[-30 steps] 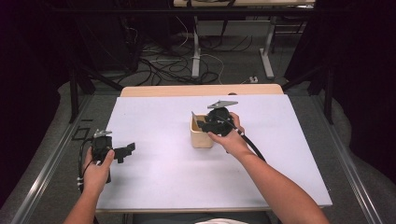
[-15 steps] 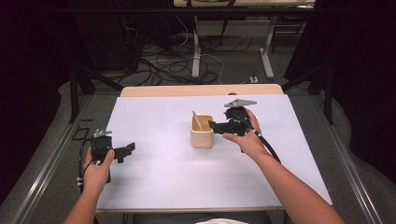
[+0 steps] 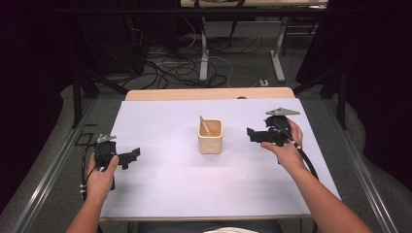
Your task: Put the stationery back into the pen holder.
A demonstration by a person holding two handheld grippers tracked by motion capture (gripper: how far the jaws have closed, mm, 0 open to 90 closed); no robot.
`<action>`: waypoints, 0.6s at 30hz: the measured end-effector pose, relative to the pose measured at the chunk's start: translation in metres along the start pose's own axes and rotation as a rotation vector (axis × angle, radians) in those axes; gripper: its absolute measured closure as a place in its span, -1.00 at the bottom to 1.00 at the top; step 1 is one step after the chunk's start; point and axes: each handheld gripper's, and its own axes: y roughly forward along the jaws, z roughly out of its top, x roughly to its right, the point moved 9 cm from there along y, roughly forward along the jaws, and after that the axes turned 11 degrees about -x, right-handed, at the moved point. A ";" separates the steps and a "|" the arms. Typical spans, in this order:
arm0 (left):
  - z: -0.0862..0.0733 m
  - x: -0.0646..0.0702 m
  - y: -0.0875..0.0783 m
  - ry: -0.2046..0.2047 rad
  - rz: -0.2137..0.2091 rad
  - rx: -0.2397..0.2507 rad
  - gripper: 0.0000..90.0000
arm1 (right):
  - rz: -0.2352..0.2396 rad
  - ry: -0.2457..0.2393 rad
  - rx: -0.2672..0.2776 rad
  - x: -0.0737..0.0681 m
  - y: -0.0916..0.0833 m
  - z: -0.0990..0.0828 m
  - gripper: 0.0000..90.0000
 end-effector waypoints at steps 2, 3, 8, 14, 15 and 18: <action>0.000 0.000 0.000 0.002 0.001 -0.001 -0.99 | -0.027 0.027 -0.011 0.011 -0.003 -0.007 -1.00; 0.000 0.000 0.000 0.002 0.001 -0.001 -0.99 | -0.040 0.038 -0.010 0.016 -0.004 -0.010 -1.00; 0.000 0.000 0.000 0.008 0.003 -0.005 -0.99 | -0.050 0.088 -0.018 0.035 -0.008 -0.025 -1.00; 0.000 0.000 0.000 0.007 0.003 -0.006 -0.99 | -0.040 0.110 -0.032 0.050 -0.004 -0.046 -1.00; 0.000 0.000 0.000 0.007 0.004 -0.006 -0.99 | -0.037 0.118 -0.035 0.051 -0.003 -0.049 -1.00; 0.000 0.000 0.001 0.005 0.004 -0.004 -0.99 | -0.042 0.129 -0.038 0.057 -0.001 -0.056 -1.00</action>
